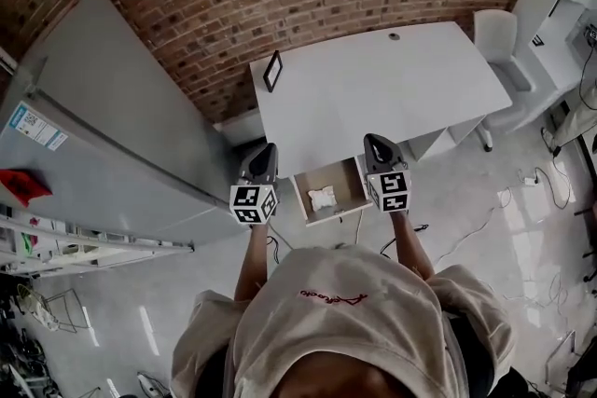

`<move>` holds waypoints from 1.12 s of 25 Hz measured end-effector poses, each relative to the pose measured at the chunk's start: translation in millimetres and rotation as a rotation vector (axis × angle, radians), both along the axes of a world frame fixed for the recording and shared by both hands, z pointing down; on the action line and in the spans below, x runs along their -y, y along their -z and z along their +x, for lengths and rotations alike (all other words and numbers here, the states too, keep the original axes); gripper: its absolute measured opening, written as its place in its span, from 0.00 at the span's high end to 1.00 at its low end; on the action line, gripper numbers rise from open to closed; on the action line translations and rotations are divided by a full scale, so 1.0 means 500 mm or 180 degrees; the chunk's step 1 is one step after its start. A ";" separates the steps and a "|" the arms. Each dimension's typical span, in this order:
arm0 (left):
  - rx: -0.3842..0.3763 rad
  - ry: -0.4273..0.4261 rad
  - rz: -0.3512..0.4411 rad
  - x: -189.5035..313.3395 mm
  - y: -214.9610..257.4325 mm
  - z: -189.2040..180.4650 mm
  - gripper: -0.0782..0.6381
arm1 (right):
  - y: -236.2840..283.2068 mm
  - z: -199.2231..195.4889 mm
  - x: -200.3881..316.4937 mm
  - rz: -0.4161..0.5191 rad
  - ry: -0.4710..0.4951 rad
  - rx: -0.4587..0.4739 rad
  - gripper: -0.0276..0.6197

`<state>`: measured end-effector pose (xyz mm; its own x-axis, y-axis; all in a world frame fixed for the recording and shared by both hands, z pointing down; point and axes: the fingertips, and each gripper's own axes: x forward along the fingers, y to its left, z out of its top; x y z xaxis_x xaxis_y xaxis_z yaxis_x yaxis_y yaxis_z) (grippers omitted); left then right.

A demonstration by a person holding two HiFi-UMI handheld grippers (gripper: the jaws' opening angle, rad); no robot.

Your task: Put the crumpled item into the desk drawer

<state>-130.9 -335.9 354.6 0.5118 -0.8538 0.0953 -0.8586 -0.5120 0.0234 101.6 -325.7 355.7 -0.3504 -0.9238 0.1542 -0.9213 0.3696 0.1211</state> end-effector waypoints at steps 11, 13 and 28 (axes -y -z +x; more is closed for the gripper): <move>0.0004 0.0033 0.0074 0.007 0.015 -0.007 0.88 | 0.009 -0.025 0.010 0.0004 0.0040 0.0025 0.94; -0.0010 0.0036 0.0055 0.008 0.013 -0.011 0.88 | 0.006 -0.032 0.012 -0.0016 0.0043 0.0019 0.94; -0.0001 -0.0020 0.0005 0.007 0.003 -0.008 0.88 | -0.006 -0.048 0.012 -0.0064 0.0015 0.0031 0.94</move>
